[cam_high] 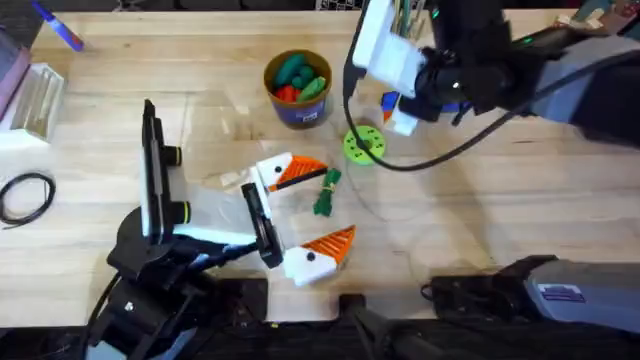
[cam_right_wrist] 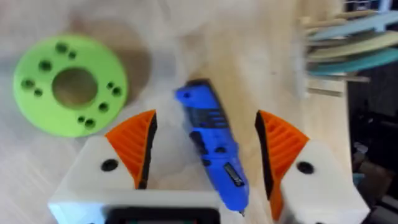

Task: Pick up the gripper from the table and insert it into the empty holder that is missing its gripper. Then pick up a screw, insert it into the mounting hole, and use the screwdriver to tighten it. Finally, clean up the table by picking up the vegetable and placing it into the bucket.

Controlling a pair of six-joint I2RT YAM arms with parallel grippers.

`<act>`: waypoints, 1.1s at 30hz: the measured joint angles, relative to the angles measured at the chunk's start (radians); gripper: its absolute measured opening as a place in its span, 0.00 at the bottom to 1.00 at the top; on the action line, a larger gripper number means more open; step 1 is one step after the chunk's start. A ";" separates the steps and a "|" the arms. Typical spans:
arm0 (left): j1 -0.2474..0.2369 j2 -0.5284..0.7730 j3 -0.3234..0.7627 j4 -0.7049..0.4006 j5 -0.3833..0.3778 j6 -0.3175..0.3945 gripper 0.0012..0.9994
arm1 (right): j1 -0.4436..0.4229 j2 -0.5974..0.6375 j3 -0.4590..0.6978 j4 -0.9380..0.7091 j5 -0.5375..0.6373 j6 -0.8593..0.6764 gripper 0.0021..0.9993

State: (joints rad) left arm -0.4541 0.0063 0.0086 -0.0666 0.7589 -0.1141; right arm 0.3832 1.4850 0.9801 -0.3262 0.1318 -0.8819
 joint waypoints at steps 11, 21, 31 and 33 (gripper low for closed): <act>0.000 0.019 0.188 -0.262 -0.283 -0.024 0.99 | 0.000 -0.209 0.024 0.002 0.002 0.210 0.87; 0.000 0.465 0.725 -0.895 -0.832 -0.107 0.99 | 0.009 -0.229 0.024 -0.005 0.002 0.254 0.87; 0.000 0.865 0.817 -0.812 -0.800 -0.168 0.99 | 0.031 -0.231 0.024 -0.011 0.002 0.309 0.87; 0.000 0.908 0.818 -0.781 -0.726 -0.150 0.99 | 0.031 -0.245 0.024 -0.020 0.002 0.334 0.87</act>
State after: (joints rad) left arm -0.4542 0.9139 0.8261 -0.8478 0.0332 -0.2645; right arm 0.4145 1.2403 1.0039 -0.3466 0.1341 -0.5483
